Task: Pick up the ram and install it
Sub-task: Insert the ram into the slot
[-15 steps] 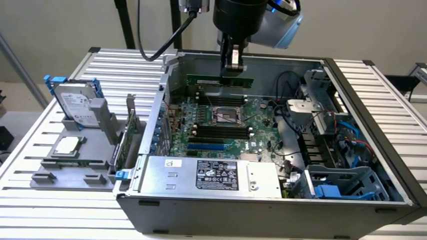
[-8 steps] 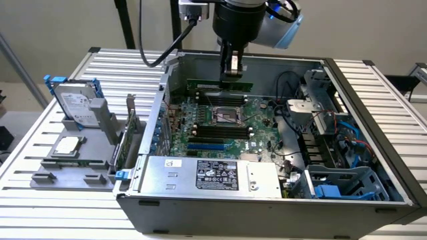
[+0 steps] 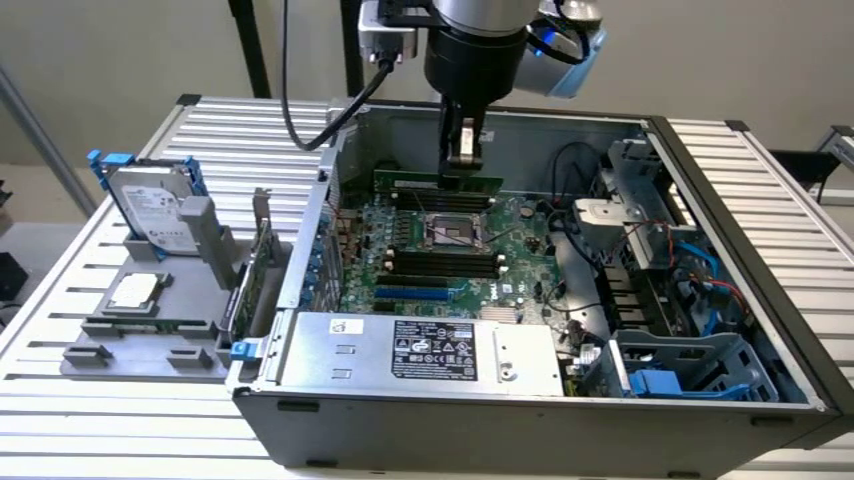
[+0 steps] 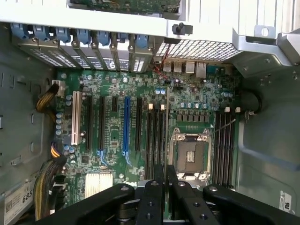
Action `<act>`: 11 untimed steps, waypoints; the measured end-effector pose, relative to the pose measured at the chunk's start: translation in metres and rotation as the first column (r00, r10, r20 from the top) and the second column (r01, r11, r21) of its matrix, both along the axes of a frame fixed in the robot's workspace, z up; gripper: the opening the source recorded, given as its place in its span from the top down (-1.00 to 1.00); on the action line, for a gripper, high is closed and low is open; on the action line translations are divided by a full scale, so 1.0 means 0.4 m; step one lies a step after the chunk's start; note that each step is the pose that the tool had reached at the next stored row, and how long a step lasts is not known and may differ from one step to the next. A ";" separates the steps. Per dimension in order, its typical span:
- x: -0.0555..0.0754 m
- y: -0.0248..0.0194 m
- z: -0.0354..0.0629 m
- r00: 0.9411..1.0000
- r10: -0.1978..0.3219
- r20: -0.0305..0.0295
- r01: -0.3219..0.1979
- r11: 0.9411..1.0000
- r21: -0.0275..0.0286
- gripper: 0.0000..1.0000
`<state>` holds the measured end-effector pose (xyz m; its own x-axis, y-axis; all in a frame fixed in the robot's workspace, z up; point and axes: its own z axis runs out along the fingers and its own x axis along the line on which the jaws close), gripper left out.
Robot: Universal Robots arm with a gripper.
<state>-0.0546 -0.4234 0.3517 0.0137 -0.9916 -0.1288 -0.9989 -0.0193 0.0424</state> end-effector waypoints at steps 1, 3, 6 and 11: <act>0.000 0.000 -0.005 1.000 0.000 0.000 0.000 1.000 -0.001 0.73; 0.000 0.000 -0.014 1.000 0.000 0.000 0.000 1.000 -0.003 0.73; 0.000 0.000 -0.027 1.000 -0.002 0.001 0.002 1.000 -0.005 0.73; 0.000 0.000 -0.050 1.000 -0.010 0.003 0.010 1.000 -0.009 0.73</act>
